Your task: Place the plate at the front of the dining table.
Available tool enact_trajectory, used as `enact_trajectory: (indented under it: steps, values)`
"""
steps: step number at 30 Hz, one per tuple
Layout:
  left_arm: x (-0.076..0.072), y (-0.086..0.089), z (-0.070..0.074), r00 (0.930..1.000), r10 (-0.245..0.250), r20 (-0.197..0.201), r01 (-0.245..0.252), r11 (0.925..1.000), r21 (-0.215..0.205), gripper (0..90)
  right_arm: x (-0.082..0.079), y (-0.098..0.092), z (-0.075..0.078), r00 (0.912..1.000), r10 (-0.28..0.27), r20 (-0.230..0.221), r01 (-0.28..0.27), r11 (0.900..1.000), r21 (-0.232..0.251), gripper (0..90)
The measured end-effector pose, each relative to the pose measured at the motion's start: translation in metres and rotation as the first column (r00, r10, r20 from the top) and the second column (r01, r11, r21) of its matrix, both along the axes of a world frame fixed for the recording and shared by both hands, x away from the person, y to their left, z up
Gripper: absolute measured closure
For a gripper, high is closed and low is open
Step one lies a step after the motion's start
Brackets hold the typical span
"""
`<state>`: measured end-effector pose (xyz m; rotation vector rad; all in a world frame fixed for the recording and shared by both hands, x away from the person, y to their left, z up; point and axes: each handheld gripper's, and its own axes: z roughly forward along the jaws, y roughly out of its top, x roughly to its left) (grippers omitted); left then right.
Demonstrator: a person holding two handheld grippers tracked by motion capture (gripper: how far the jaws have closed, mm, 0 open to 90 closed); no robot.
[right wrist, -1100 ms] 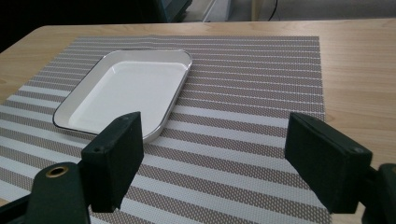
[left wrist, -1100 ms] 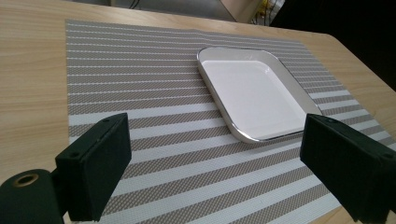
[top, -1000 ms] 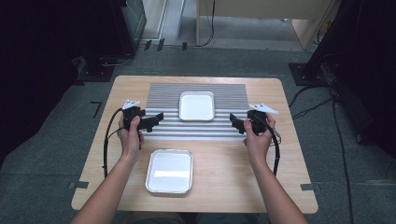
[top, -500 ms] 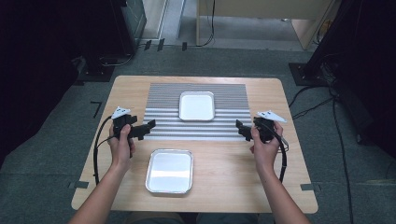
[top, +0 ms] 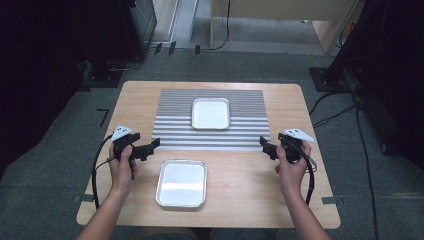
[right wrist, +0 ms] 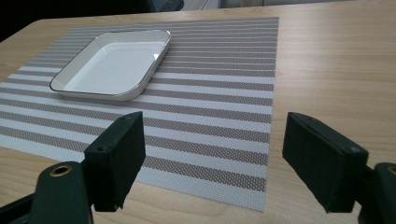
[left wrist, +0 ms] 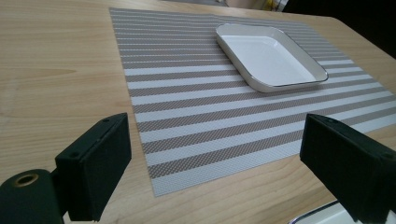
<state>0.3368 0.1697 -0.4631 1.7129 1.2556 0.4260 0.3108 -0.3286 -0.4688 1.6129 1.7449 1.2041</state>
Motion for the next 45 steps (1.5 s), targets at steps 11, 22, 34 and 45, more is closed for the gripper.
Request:
enact_trajectory:
  steps: [11,22,34,45]
  values:
    - [-0.021,0.014,-0.009,0.9999,0.012,0.005,-0.012,0.9999,0.01,8.7,-0.019,-0.014,-0.006,0.9999,-0.016,-0.005,0.016,1.0,-0.003,21.7]
    - [-0.04,0.033,-0.016,0.9991,0.039,0.015,-0.039,0.9991,0.015,8.7,-0.042,-0.032,-0.014,0.9991,-0.042,-0.005,0.042,0.999,-0.003,21.9]
    - [-0.065,0.07,-0.034,0.9946,0.104,-0.004,-0.103,0.9945,0.014,8.7,-0.063,-0.049,-0.027,0.9972,-0.069,-0.028,0.068,0.997,-0.029,22.0]
    - [-0.085,0.098,-0.045,0.989,0.145,-0.03,-0.144,0.9893,0.025,8.7,-0.081,-0.069,-0.035,0.9934,-0.105,-0.045,0.102,0.992,-0.068,22.0]
